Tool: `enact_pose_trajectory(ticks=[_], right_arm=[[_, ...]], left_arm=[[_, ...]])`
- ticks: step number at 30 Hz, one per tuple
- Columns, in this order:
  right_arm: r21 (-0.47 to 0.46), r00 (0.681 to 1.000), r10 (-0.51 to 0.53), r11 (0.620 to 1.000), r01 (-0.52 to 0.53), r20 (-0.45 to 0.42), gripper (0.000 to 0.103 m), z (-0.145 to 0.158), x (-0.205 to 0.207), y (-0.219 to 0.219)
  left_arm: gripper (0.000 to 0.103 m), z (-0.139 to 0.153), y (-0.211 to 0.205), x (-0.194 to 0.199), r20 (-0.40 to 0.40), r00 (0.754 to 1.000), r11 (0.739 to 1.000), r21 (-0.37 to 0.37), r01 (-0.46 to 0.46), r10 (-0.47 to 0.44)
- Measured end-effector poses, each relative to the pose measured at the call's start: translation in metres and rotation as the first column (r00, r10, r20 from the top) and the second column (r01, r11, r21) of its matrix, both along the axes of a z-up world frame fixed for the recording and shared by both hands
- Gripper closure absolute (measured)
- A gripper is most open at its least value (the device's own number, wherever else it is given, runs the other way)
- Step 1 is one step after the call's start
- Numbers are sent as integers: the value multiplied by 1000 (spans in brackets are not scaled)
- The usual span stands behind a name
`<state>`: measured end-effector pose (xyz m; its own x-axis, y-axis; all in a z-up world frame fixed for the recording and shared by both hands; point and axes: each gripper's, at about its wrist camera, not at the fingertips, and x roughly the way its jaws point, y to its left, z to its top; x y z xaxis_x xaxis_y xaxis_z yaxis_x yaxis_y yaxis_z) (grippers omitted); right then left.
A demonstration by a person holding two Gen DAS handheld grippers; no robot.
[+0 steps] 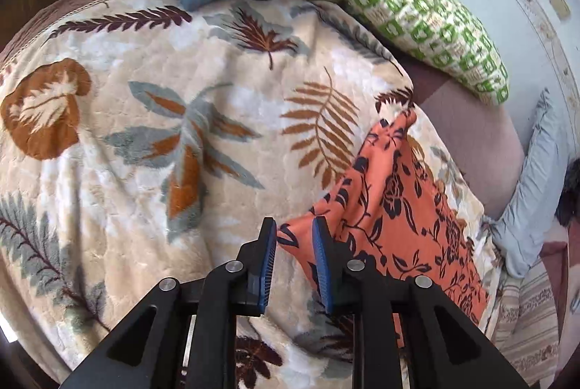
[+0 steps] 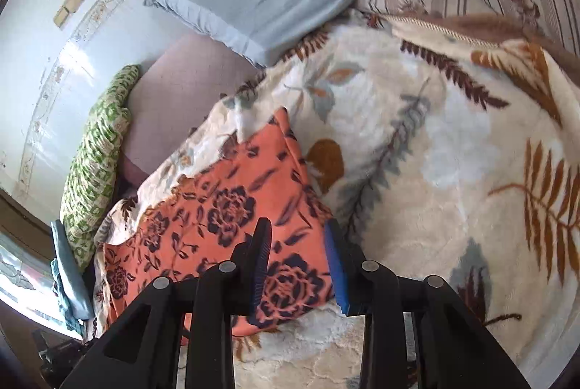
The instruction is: Fold small clothes
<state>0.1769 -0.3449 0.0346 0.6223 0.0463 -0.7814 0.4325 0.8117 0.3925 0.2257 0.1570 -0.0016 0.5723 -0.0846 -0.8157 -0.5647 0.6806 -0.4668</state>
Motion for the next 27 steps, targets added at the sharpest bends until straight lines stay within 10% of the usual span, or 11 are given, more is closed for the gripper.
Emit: enact_pose_trajectory(ticks=[6,12,20,22,24,27], right_arm=[[99,950,310,945,-311,22,56,13,80,92],[179,800,600,788,-588,-14,53,-16,169,237],[232,644,759,645,-728,-93,53,-83,236,372],[227,602,780,626,-746,-172,60,-106,245,395],[217,599,787,617,-756,-152,98,-112,252,405],[169,598,787,617,-769,-150,98,-124,259,414]], left_arm=[[58,-3,3,25,9,988,986,62,153,-154],[58,-21,-5,57,-90,950,922,227,313,-300],[59,-44,-6,79,-144,935,912,215,348,-323],[59,-46,-9,81,-147,936,907,239,347,-319],[60,-49,-13,83,-159,935,899,265,349,-316],[75,-60,-19,88,-205,929,890,282,358,-309]])
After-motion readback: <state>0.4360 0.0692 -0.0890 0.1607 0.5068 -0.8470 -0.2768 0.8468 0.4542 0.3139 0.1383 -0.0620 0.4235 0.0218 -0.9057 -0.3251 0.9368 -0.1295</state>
